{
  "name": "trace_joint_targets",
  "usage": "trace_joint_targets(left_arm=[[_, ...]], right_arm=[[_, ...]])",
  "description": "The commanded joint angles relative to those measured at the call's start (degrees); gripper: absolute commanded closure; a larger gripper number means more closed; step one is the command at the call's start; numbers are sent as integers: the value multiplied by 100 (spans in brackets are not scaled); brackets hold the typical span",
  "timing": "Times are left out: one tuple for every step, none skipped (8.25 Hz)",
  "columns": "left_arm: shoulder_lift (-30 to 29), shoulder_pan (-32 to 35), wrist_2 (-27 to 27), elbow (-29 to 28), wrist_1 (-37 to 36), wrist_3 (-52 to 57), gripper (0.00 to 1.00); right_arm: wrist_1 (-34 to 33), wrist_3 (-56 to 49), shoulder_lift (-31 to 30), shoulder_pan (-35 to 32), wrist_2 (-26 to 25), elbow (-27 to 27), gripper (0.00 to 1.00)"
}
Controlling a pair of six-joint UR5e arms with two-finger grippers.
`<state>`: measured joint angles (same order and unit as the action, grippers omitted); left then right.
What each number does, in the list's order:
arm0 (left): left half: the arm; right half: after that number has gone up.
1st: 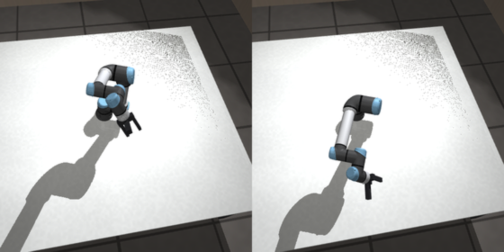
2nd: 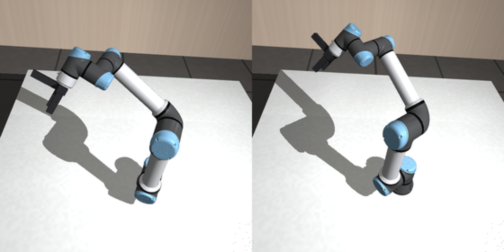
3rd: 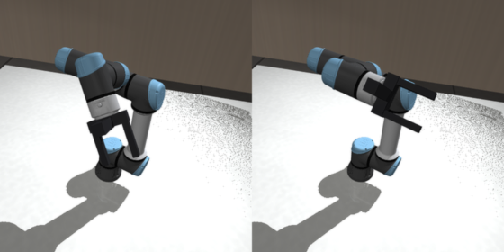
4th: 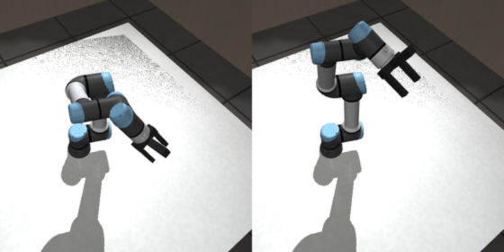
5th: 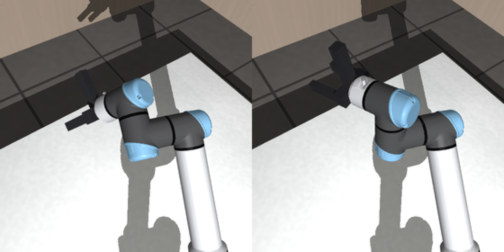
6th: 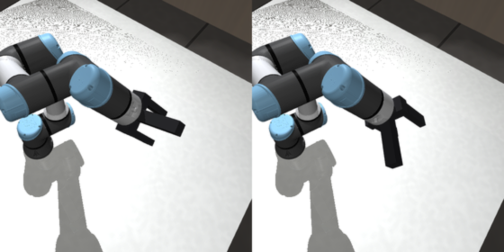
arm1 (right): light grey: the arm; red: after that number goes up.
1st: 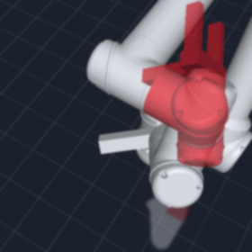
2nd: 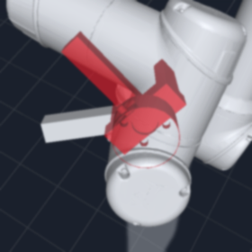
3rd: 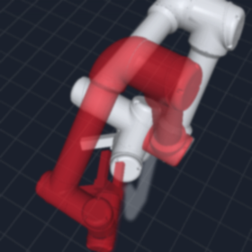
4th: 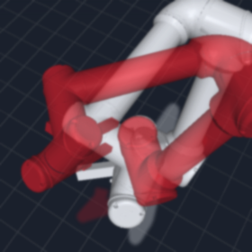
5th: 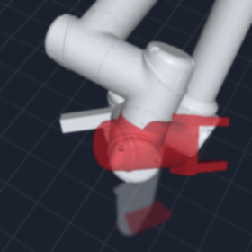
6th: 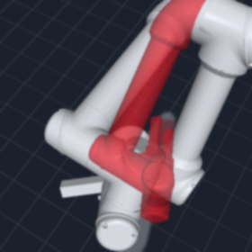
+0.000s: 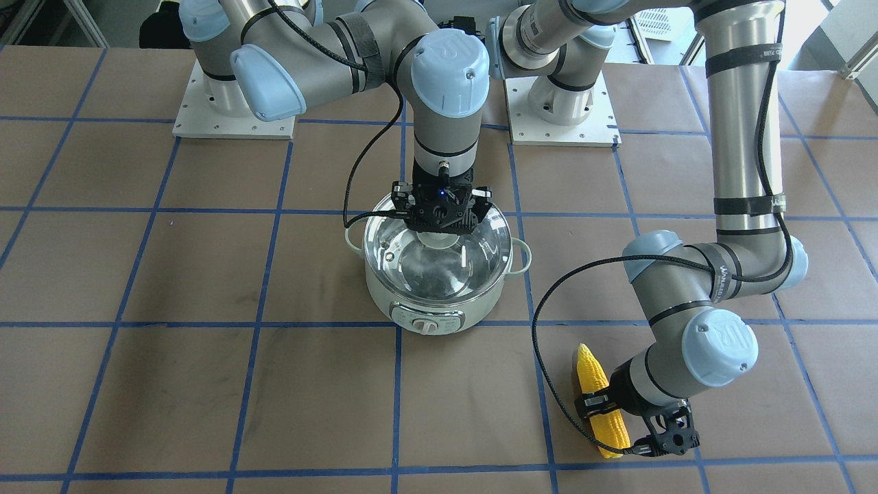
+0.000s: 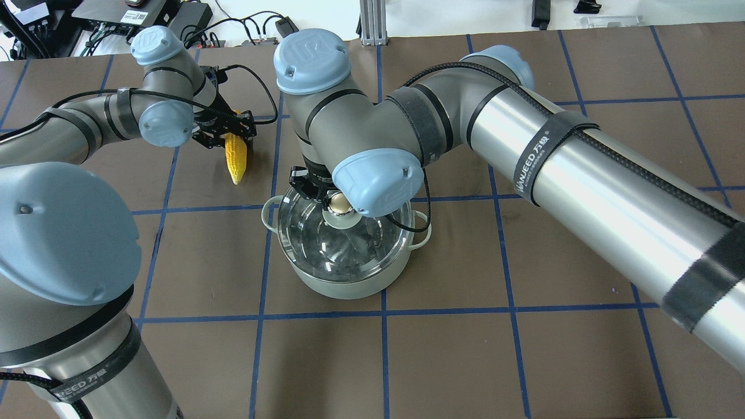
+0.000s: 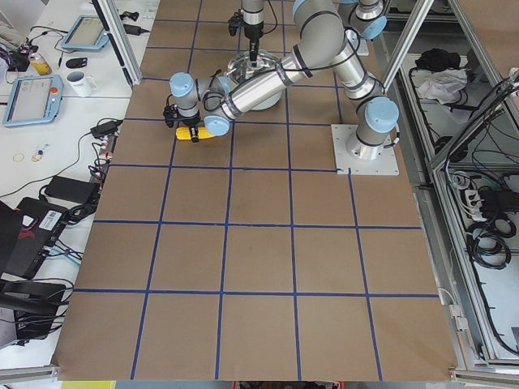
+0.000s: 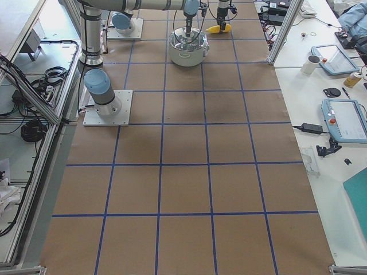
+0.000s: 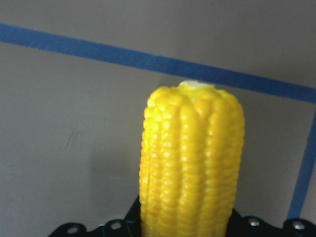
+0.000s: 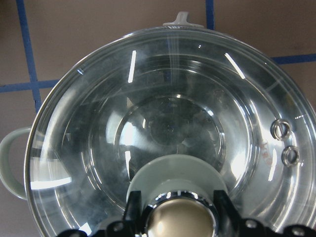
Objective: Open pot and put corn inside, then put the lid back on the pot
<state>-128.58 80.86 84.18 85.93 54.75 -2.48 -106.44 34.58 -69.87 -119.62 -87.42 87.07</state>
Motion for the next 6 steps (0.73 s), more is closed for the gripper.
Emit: trace_joint_targets(left_arm=[[122, 0, 20, -23, 61, 10, 100], [271, 0, 37, -23, 97, 10, 100], [446, 0, 38, -23, 280, 10, 100], [622, 0, 38, -23, 473, 10, 100], [876, 9, 38, -23, 762, 10, 100], [1140, 26, 38, -23, 1061, 10, 100]], right_arm=[[36, -21, -9, 18, -3, -14, 63], [53, -21, -44, 26, -11, -32, 65], [62, -21, -236, 61, -20, -32, 66], [228, -82, -464, 210, 14, -58, 66], [612, -187, -771, 446, 41, -67, 67], [955, -467, -1131, 709, 67, -85, 67]])
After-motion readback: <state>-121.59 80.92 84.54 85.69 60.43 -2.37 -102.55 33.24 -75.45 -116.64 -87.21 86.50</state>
